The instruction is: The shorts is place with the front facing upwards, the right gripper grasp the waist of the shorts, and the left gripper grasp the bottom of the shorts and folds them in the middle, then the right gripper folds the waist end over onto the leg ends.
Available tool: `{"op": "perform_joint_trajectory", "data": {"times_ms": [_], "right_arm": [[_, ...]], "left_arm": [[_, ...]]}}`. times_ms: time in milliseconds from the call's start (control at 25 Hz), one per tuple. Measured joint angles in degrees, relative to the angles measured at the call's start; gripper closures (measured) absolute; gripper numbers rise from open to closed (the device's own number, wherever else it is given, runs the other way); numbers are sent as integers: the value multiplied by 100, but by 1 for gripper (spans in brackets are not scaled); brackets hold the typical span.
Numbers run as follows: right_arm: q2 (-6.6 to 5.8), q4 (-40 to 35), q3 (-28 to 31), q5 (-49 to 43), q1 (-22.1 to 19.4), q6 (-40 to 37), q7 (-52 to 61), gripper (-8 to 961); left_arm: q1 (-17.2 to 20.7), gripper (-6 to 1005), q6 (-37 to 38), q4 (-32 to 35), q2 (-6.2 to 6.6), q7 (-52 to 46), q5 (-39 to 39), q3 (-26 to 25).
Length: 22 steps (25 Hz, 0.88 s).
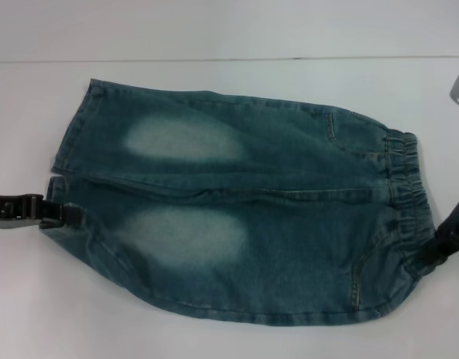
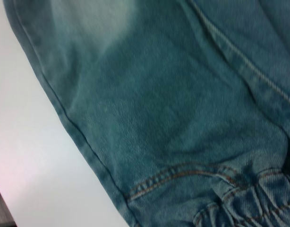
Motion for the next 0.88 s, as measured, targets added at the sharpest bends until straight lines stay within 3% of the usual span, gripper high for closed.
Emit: {"op": "perform_joint_trajectory", "data": {"times_ms": [200,520,880], "right_arm": [[-85,31,554,259,-81,-47,-318,877],[-282,240,1231,1223,-588,85,-558,904],[-478,1448,2151,2474,-1163,914,-1094,906]], "left_arm": [[11,972,60,0,33,10,-258,-16],[-35,972,-221,-28,57,-3,-466,-231],[-139,971,-1054,-437,85,-39,-1079,-238]]}}
